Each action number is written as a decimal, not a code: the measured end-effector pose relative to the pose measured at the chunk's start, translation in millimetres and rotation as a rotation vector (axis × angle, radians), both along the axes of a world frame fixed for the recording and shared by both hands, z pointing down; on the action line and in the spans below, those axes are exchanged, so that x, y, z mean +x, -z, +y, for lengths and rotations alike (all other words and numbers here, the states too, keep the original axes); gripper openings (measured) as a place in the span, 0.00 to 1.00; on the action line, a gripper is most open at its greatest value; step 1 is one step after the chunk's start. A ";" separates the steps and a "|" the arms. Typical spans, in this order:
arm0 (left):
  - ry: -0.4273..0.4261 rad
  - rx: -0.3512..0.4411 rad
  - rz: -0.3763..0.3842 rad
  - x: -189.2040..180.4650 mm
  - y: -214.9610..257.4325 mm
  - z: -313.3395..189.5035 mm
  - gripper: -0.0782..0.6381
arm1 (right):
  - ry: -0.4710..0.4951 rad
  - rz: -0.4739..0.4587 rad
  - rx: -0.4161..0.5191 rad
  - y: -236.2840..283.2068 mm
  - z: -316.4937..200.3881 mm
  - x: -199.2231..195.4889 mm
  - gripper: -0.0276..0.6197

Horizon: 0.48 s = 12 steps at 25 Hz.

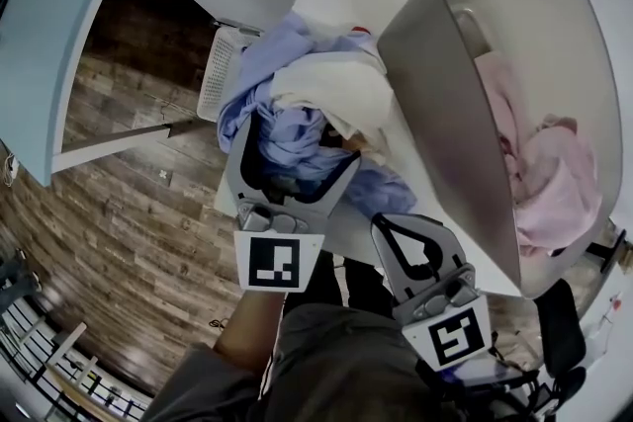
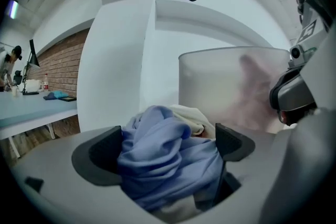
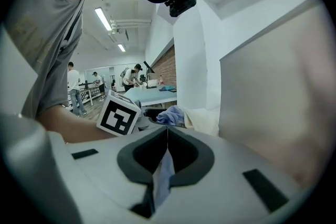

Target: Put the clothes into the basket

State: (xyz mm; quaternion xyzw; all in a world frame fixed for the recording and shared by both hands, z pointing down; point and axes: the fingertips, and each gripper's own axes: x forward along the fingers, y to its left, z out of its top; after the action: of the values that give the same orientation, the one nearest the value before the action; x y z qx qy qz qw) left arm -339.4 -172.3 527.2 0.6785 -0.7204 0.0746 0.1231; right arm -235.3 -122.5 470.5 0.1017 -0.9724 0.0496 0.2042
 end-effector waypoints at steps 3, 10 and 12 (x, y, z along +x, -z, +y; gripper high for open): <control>-0.018 -0.059 -0.003 -0.1 -6.6 -4.7 0.88 | -0.013 0.008 -0.016 -5.2 -1.7 -0.7 0.06; 0.020 -0.099 -0.008 -13.1 -8.5 -3.5 0.61 | -0.028 0.013 -0.035 -11.2 -3.5 -4.4 0.06; 0.045 -0.099 -0.002 -18.5 -8.1 -0.8 0.50 | -0.035 0.014 -0.033 -12.5 -4.8 -2.8 0.06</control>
State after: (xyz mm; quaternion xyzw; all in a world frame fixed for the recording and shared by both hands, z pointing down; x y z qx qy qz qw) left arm -358.0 -173.1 535.3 0.6550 -0.7311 0.1081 0.1574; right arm -238.1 -127.4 482.9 0.1155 -0.9681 0.0684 0.2116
